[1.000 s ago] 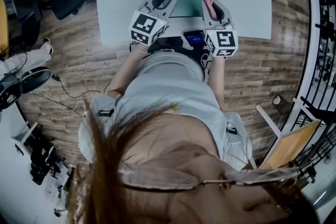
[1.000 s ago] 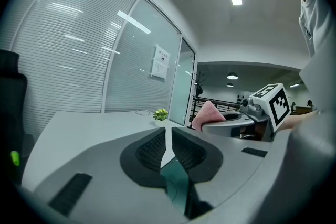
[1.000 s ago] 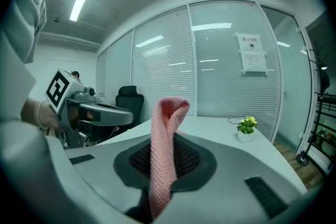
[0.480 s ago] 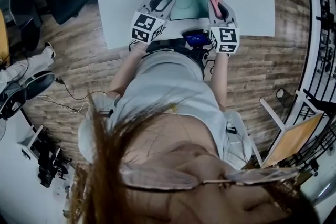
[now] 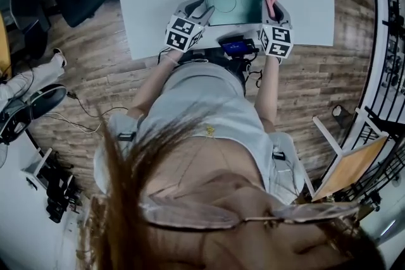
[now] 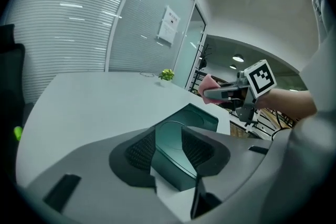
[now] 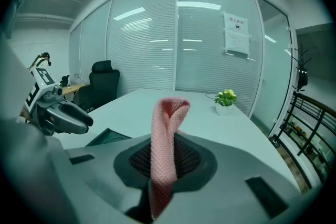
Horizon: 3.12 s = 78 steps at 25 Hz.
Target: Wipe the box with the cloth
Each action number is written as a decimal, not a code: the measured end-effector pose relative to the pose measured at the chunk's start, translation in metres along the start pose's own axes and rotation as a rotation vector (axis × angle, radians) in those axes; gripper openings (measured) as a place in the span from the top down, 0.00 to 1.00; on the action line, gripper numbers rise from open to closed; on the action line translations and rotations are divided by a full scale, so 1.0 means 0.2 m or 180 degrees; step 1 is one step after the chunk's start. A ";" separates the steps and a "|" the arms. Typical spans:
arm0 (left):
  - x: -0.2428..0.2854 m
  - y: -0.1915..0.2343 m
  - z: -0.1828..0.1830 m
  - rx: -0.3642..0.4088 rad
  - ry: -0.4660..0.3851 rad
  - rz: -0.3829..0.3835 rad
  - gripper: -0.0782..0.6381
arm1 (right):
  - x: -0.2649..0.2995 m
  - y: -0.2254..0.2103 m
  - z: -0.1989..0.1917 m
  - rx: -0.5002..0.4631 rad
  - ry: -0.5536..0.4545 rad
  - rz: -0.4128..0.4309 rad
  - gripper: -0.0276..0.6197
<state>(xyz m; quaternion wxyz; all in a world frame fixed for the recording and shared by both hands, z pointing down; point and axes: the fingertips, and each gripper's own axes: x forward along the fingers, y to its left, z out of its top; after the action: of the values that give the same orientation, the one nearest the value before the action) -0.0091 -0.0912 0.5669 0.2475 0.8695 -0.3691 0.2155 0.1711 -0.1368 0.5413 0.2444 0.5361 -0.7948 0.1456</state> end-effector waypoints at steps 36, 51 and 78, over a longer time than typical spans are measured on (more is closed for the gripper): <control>0.12 -0.06 -0.27 -0.0047 0.0606 -0.0156 0.59 | 0.32 0.04 -0.30 -0.0453 0.1204 0.0098 0.90; 0.12 -0.04 -0.27 0.0006 0.0649 -0.0259 0.59 | 0.36 0.24 -0.29 -0.0336 0.1207 0.0371 0.90; 0.12 -0.07 -0.27 0.0052 0.0670 -0.0385 0.59 | 0.40 0.54 -0.24 -0.0217 0.1230 0.0926 0.90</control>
<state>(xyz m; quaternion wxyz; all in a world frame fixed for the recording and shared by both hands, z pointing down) 0.0056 -0.0639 0.6184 0.2904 0.8647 -0.2862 0.2932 0.0588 -0.1345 0.6286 0.3863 0.3696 -0.8065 0.2523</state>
